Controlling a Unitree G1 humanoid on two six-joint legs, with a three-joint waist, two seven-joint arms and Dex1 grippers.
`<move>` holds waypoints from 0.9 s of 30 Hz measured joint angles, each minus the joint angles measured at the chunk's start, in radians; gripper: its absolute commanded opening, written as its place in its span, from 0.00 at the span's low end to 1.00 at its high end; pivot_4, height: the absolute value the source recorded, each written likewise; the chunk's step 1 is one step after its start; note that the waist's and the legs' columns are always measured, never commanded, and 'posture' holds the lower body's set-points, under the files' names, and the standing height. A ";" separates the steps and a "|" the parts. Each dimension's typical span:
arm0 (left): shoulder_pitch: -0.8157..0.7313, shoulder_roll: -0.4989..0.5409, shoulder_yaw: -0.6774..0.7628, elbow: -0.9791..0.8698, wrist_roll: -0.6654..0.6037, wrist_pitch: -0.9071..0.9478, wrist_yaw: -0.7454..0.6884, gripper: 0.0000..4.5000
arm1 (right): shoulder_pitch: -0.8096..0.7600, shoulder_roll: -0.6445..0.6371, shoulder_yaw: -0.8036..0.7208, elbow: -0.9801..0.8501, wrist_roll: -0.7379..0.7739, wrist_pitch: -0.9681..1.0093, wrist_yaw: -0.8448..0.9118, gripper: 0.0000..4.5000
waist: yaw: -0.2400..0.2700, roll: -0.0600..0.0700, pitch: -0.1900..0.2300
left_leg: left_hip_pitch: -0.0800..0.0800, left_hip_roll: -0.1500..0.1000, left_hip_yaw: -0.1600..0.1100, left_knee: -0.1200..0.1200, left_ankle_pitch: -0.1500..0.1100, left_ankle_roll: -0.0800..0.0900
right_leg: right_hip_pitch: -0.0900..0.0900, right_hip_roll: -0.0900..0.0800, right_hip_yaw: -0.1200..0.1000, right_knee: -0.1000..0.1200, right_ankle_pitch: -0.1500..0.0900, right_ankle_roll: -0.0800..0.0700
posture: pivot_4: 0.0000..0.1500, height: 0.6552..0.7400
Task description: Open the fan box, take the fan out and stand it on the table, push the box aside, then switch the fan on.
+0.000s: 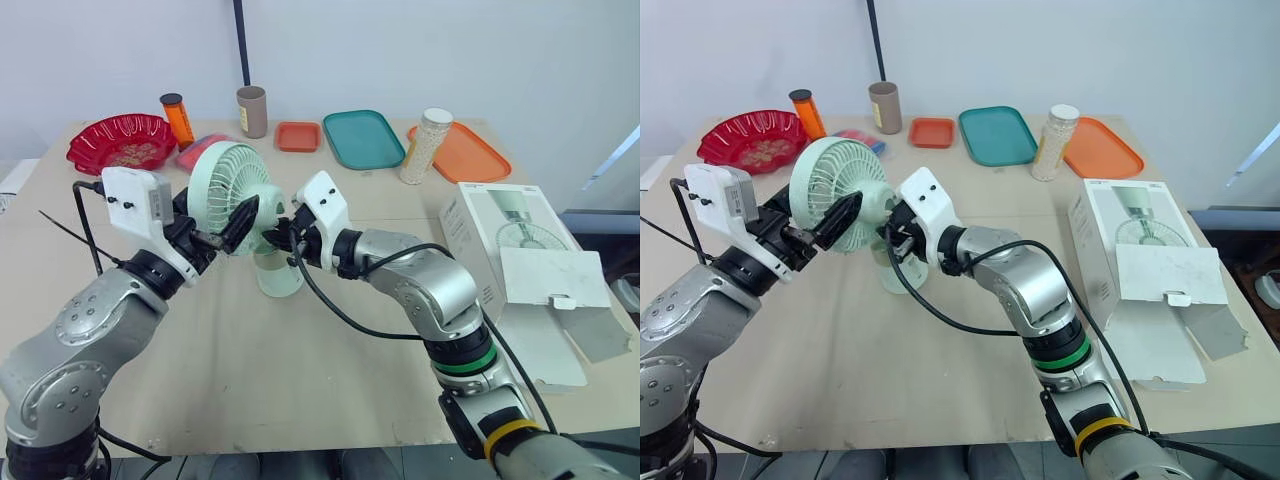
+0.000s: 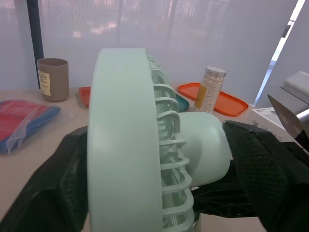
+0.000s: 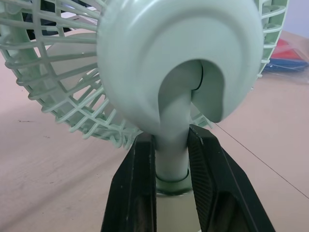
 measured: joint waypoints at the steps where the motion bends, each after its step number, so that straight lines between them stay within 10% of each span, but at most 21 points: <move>1: 0.020 0.025 0.032 -0.004 -0.040 0.000 -0.006 0.99 | 0.003 -0.002 0.001 0.000 -0.004 -0.003 0.002 0.09 | -0.002 0.000 0.000 | 0.000 0.000 0.000 0.000 0.000 0.000 | 0.000 0.000 0.000 0.000 0.000 0.000 | 1.00 1.00; 17: 0.269 0.289 0.373 -0.061 -0.423 0.011 -0.067 0.99 | 0.012 -0.012 0.004 0.001 -0.019 -0.031 0.035 0.09 | -0.002 0.001 0.000 | 0.000 0.001 0.000 -0.001 0.001 -0.001 | -0.002 0.000 -0.001 0.000 0.001 -0.001 | 1.00 1.00; 27: 0.575 0.313 0.598 -0.064 -0.248 0.026 -0.229 0.99 | 0.015 -0.006 0.004 0.009 -0.026 -0.042 0.042 0.09 | -0.002 0.001 0.001 | 0.001 0.001 0.001 -0.003 0.002 -0.004 | -0.002 0.000 0.000 0.000 0.001 -0.002 | 1.00 1.00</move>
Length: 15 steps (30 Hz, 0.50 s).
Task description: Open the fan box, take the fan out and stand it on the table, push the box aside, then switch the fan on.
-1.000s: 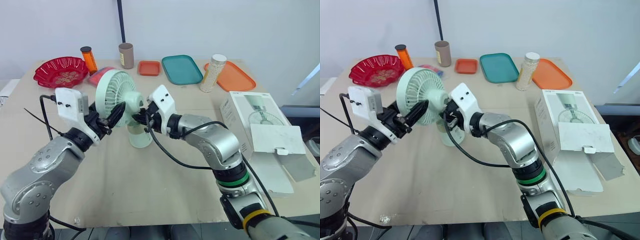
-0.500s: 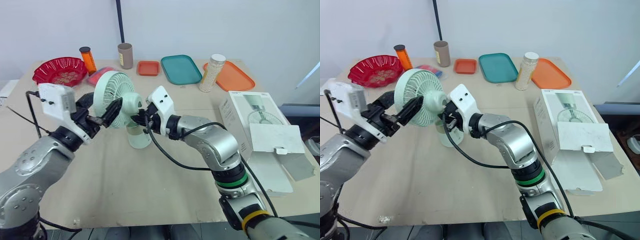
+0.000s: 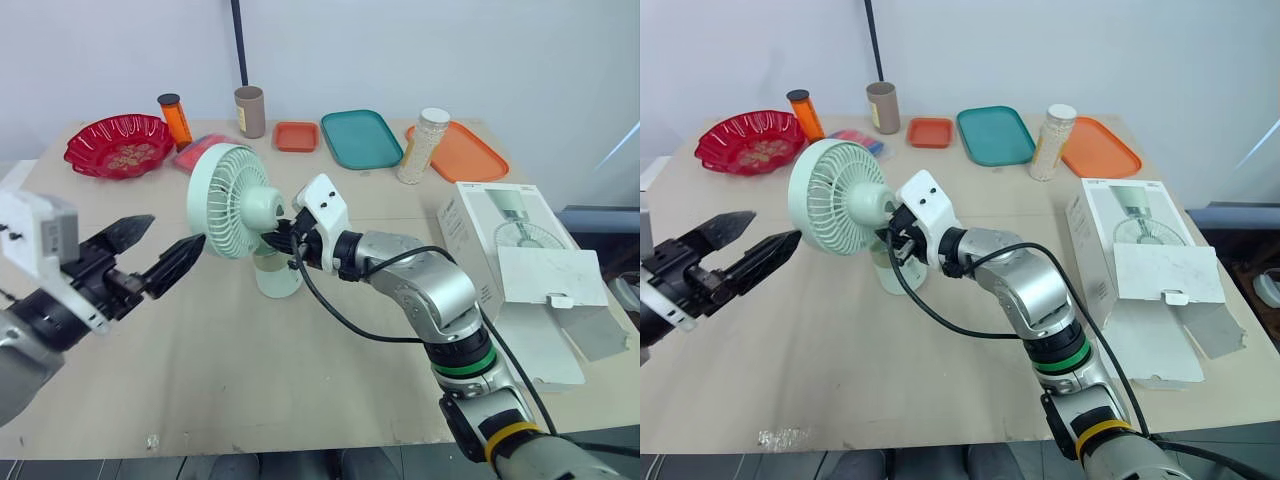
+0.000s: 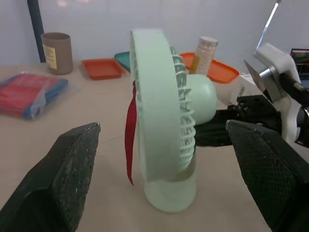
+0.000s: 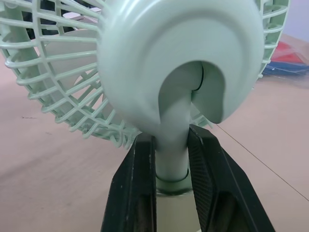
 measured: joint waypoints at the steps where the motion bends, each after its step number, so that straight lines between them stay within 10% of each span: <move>1: 0.017 -0.001 0.006 0.014 0.024 -0.005 -0.013 0.99 | 0.001 0.002 0.000 0.000 0.000 0.000 0.001 0.09 | -0.001 0.000 0.000 | 0.000 0.000 0.000 -0.001 0.000 0.000 | -0.001 0.000 0.000 0.000 0.000 0.000 | 1.00 1.00; 15: -0.039 0.001 -0.345 0.297 0.518 -0.330 -0.521 0.99 | 0.010 -0.027 -0.062 -0.063 0.093 0.013 0.085 0.09 | -0.001 0.000 0.000 | -0.003 0.001 0.002 -0.006 0.002 -0.003 | -0.006 0.000 0.001 0.000 0.000 -0.001 | 1.00 1.00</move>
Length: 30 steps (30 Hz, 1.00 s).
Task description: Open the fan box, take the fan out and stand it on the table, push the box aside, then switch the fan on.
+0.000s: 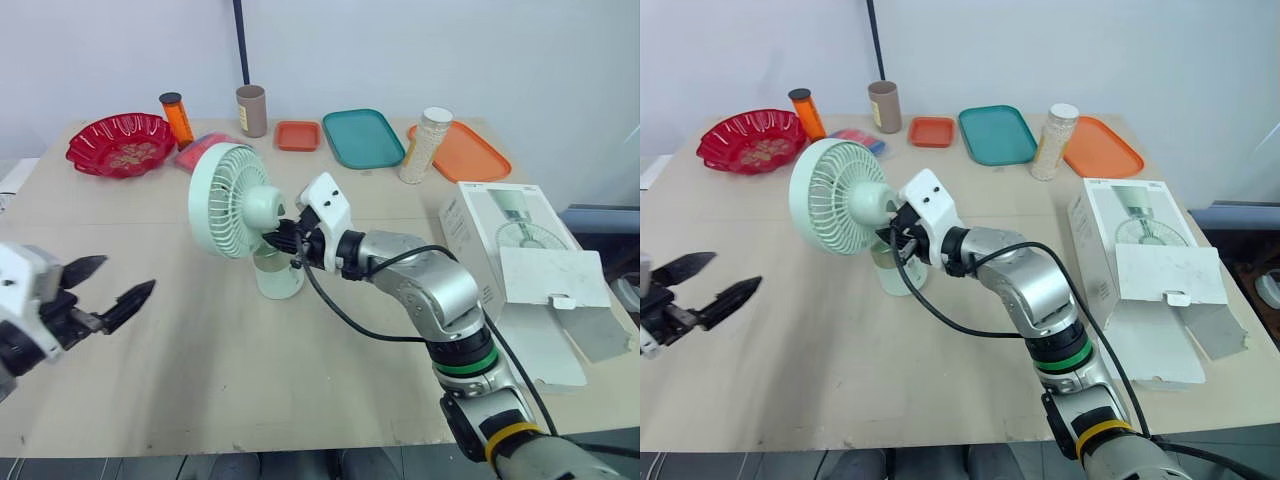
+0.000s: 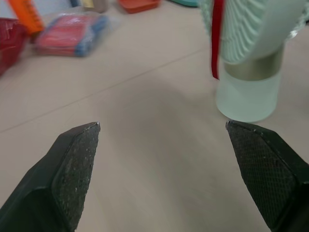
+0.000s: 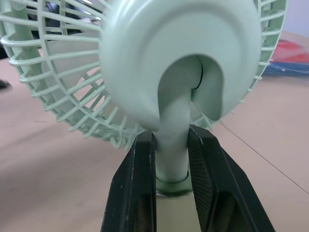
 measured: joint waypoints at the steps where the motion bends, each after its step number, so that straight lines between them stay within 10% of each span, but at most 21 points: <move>1: -0.019 0.001 -0.030 0.019 0.023 -0.024 -0.034 0.99 | 0.008 -0.011 -0.009 -0.024 0.021 0.000 0.020 0.09 | -0.002 0.000 0.000 | 0.000 0.000 0.001 -0.001 0.000 0.000 | -0.001 0.000 0.000 0.000 0.000 0.000 | 1.00 1.00; 15: -0.175 0.008 -0.368 0.178 0.208 -0.266 -0.452 0.99 | 0.191 -0.198 -0.073 -0.092 0.139 -0.183 0.337 0.09 | -0.002 0.000 0.000 | 0.001 0.001 0.001 0.001 0.000 0.001 | 0.000 0.001 0.000 0.001 0.001 0.000 | 1.00 1.00; 30: -0.255 -0.012 -0.407 0.288 0.265 -0.344 -0.552 0.99 | 0.306 -0.210 -0.060 -0.082 0.082 -0.409 0.403 0.09 | 0.000 0.000 0.000 | 0.001 0.001 0.001 0.003 0.000 0.002 | 0.001 0.002 0.000 0.002 0.001 0.000 | 1.00 1.00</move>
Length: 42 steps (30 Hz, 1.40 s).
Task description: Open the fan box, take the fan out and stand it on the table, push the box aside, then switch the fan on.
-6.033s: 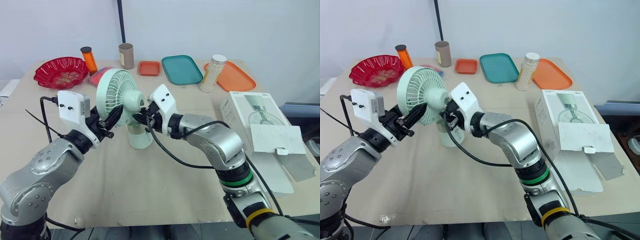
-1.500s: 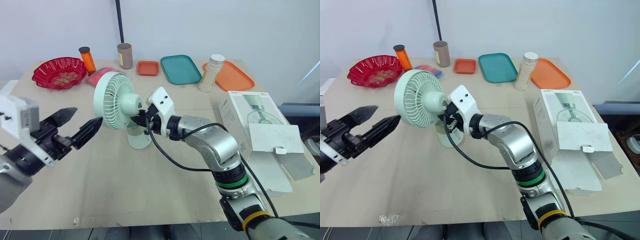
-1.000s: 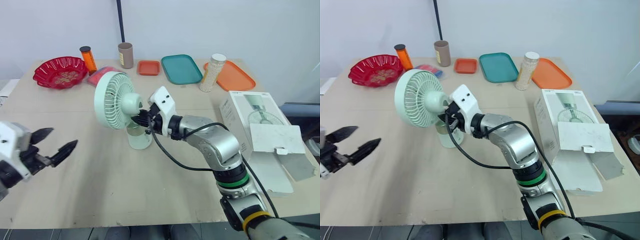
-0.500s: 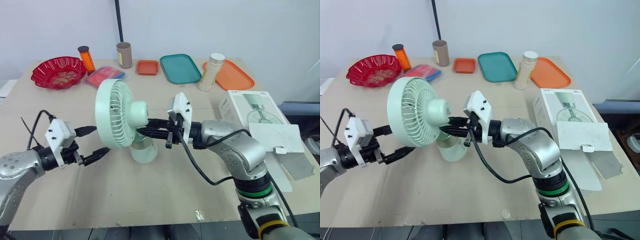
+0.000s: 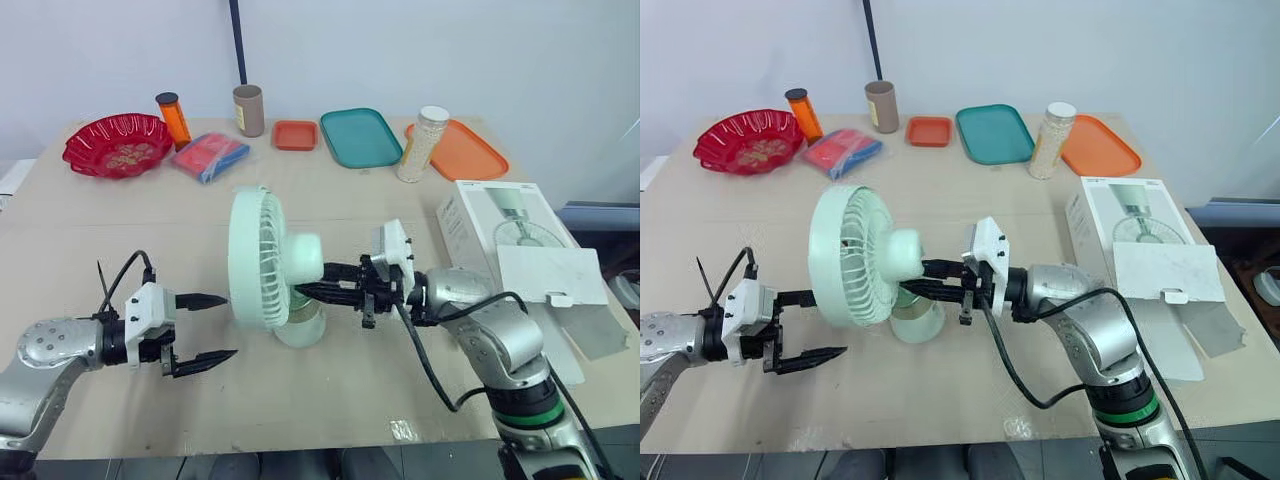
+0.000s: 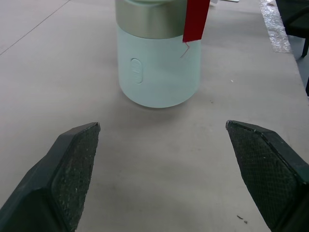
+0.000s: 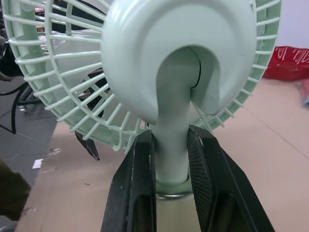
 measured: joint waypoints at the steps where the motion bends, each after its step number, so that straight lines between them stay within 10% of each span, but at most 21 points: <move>1: -0.002 0.000 -0.002 0.001 0.000 0.000 -0.001 0.99 | 0.000 0.000 0.000 0.001 0.000 -0.003 0.002 0.09 | 0.000 0.000 0.000 | 0.000 0.000 0.000 0.000 0.000 0.000 | 0.000 0.000 0.000 0.000 0.000 0.000 | 1.00 1.00; 28: -0.151 -0.097 -0.137 0.118 0.068 -0.006 -0.032 0.94 | 0.048 -0.029 0.034 0.035 -0.019 -0.073 0.067 0.09 | 0.000 0.000 0.000 | 0.000 0.000 -0.001 0.004 -0.001 0.001 | 0.001 0.000 -0.001 0.002 0.000 0.000 | 1.00 1.00; 42: -0.162 -0.129 -0.137 0.118 0.065 -0.008 -0.019 0.08 | 0.047 -0.029 0.034 0.035 -0.019 -0.072 0.057 0.09 | 0.000 0.000 0.000 | 0.000 0.000 -0.002 0.005 -0.001 0.001 | 0.002 0.000 -0.001 0.003 0.000 0.000 | 1.00 1.00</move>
